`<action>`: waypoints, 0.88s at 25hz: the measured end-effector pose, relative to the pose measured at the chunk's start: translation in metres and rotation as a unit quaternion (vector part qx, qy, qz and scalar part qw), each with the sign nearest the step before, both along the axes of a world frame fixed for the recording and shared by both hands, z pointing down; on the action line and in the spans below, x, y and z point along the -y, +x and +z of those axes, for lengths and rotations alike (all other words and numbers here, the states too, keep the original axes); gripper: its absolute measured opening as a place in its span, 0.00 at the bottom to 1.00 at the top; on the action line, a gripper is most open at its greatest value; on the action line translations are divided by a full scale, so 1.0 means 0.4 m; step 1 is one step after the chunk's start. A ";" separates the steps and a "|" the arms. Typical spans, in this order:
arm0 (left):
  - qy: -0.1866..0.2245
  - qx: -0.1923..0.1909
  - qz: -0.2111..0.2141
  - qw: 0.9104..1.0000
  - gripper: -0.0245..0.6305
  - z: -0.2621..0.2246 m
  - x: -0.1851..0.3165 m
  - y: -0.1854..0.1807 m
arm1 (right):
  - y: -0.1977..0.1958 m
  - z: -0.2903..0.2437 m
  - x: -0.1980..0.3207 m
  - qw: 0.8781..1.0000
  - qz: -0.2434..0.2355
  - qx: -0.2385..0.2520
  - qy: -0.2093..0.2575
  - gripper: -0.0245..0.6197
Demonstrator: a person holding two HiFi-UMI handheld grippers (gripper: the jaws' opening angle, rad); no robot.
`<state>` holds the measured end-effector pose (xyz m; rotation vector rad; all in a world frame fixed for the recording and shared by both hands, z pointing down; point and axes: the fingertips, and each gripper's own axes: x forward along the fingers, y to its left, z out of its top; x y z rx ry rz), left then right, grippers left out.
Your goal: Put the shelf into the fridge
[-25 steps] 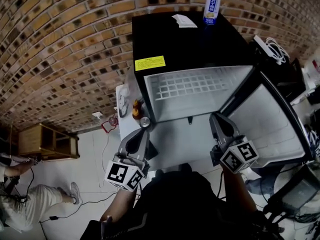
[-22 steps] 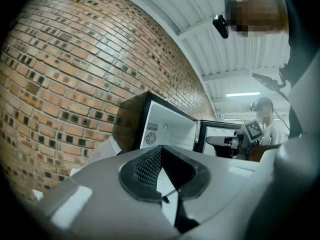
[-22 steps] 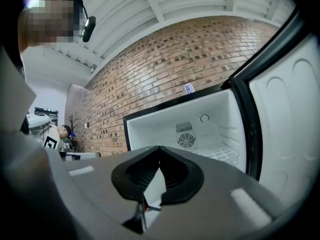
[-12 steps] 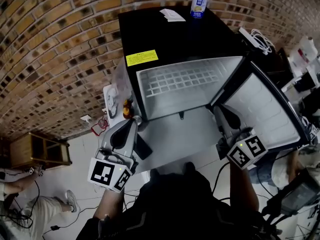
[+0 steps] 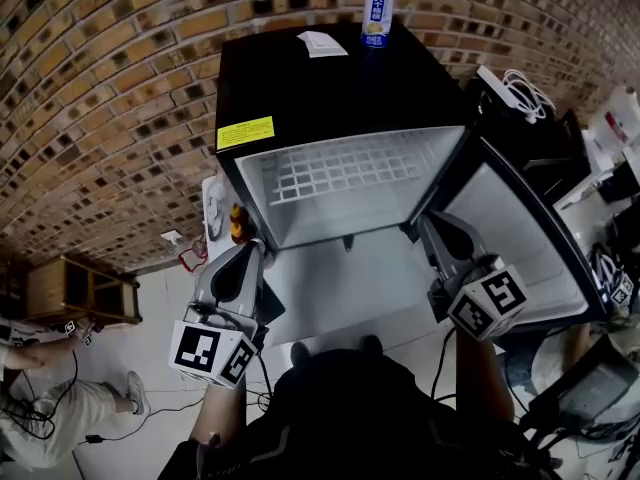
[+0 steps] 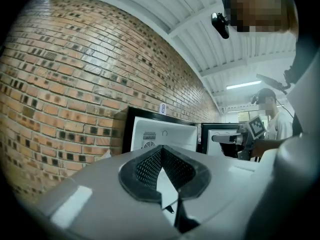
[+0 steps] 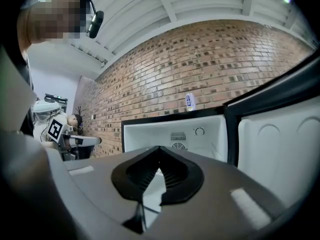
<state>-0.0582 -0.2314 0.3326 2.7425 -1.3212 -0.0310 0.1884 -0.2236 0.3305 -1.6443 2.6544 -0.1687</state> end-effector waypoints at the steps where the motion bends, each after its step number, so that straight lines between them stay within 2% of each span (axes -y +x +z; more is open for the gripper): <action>1: 0.001 0.001 -0.004 1.000 0.04 -0.004 -0.001 0.010 | 0.006 -0.001 0.002 1.000 -0.005 -0.001 0.001 0.05; 5: 0.001 0.013 -0.020 1.000 0.04 -0.002 -0.009 0.025 | 0.029 0.003 0.006 1.000 -0.013 0.001 0.002 0.05; 12: -0.004 0.004 -0.037 0.999 0.04 -0.005 -0.011 0.030 | 0.055 0.009 0.009 1.000 -0.016 0.003 0.003 0.05; 22: -0.010 -0.012 -0.034 0.999 0.04 0.002 -0.029 0.037 | 0.039 0.021 0.009 1.000 -0.026 0.008 0.000 0.05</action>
